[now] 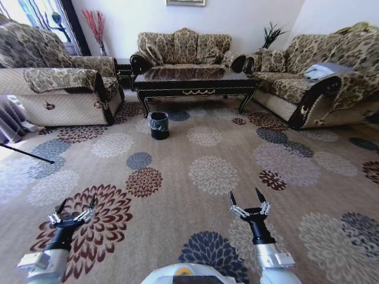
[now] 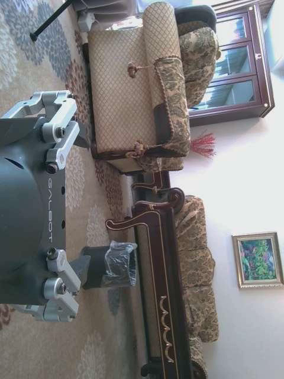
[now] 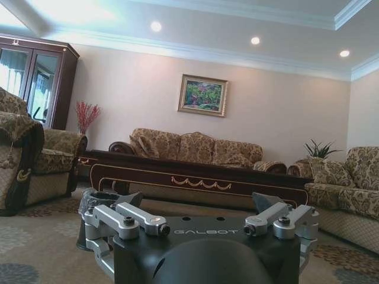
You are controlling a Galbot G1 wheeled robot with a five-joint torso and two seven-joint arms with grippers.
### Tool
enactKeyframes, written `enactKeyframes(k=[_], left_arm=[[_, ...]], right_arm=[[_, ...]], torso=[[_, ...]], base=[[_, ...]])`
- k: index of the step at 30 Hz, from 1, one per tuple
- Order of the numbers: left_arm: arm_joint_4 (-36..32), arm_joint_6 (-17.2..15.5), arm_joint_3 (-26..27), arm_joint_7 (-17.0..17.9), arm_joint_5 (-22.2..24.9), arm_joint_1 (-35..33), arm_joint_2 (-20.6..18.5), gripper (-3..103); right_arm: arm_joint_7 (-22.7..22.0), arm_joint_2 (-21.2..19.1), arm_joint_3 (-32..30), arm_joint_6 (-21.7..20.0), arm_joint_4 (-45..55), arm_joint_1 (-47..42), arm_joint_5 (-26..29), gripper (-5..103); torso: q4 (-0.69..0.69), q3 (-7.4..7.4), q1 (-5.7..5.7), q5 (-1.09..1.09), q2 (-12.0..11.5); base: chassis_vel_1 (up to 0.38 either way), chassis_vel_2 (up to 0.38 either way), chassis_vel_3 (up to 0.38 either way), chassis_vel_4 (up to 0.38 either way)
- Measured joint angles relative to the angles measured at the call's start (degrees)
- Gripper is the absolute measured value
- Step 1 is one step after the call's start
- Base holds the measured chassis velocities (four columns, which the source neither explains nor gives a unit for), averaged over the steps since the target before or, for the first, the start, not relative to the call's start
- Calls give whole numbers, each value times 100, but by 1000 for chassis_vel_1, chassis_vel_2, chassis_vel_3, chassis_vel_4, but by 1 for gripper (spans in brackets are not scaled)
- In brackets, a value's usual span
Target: Move to the front of the table and pick up the trash from the floor, then place it into the trash bin.
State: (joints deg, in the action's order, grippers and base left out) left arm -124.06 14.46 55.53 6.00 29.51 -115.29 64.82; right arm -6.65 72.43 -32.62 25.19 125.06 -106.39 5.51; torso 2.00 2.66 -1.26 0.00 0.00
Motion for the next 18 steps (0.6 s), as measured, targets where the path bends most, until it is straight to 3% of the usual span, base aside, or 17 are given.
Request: enactKeyframes(k=[8,18], left_arm=[[0,0,0,0,0,0,0,100],[0,0,0,0,0,0,0,100]], right_arm=[[0,0,0,0,0,0,0,100],[0,0,0,0,0,0,0,100]], torso=[[0,11,-1,0,10],[0,226,1,0,223]], base=[[0,0,0,0],[0,0,0,0]])
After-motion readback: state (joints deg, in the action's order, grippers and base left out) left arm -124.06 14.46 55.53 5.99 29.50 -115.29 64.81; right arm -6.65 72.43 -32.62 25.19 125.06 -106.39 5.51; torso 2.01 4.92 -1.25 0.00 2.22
